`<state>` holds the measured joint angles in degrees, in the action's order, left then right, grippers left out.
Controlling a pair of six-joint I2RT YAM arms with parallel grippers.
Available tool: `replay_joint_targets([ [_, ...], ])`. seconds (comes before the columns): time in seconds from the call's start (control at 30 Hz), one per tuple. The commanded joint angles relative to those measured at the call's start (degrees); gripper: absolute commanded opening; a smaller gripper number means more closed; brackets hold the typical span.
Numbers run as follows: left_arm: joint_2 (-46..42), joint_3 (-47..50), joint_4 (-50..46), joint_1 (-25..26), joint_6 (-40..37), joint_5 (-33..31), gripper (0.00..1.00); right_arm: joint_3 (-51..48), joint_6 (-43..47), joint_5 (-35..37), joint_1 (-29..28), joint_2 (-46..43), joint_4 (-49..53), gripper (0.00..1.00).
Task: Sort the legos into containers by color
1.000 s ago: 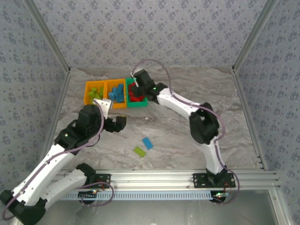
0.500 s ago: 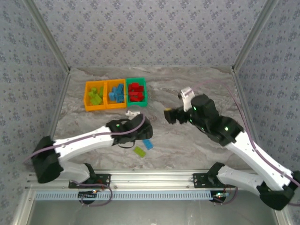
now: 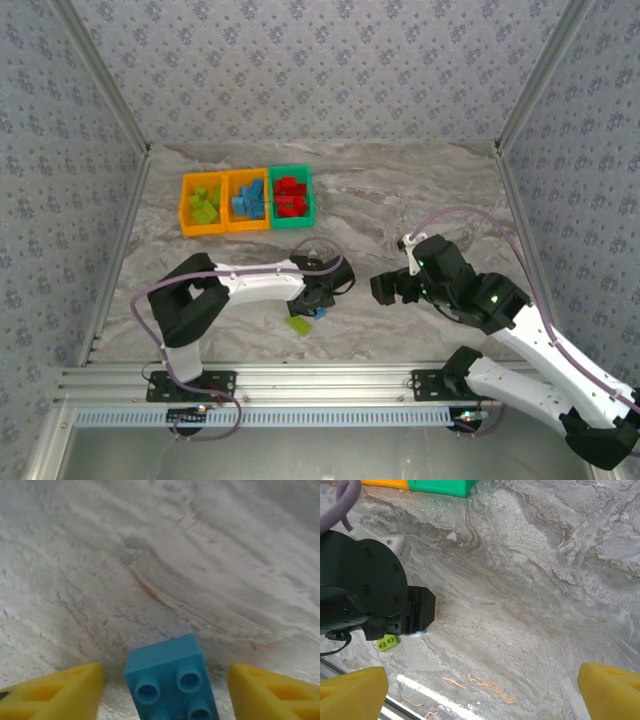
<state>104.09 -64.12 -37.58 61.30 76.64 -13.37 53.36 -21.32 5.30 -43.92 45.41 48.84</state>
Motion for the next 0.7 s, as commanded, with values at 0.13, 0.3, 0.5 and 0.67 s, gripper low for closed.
replay_joint_targets([
  [0.13,0.63,-1.89,0.54,0.55,-0.01,1.40,0.35,-1.71,-0.62,-4.98,-0.23,0.16,1.92,1.00],
  [0.3,-2.78,-1.45,2.92,0.41,-3.82,1.21,0.21,-2.74,-1.30,-15.14,-0.44,1.12,-0.81,1.00],
  [0.5,-13.14,-3.13,1.53,-4.09,-15.09,-7.41,0.17,-1.42,-2.61,-14.37,-0.41,0.04,-3.78,1.00],
  [0.67,-18.44,-5.42,6.37,-14.61,-31.65,-12.53,0.16,-1.42,-2.91,-12.83,-0.21,1.04,-4.37,1.00],
])
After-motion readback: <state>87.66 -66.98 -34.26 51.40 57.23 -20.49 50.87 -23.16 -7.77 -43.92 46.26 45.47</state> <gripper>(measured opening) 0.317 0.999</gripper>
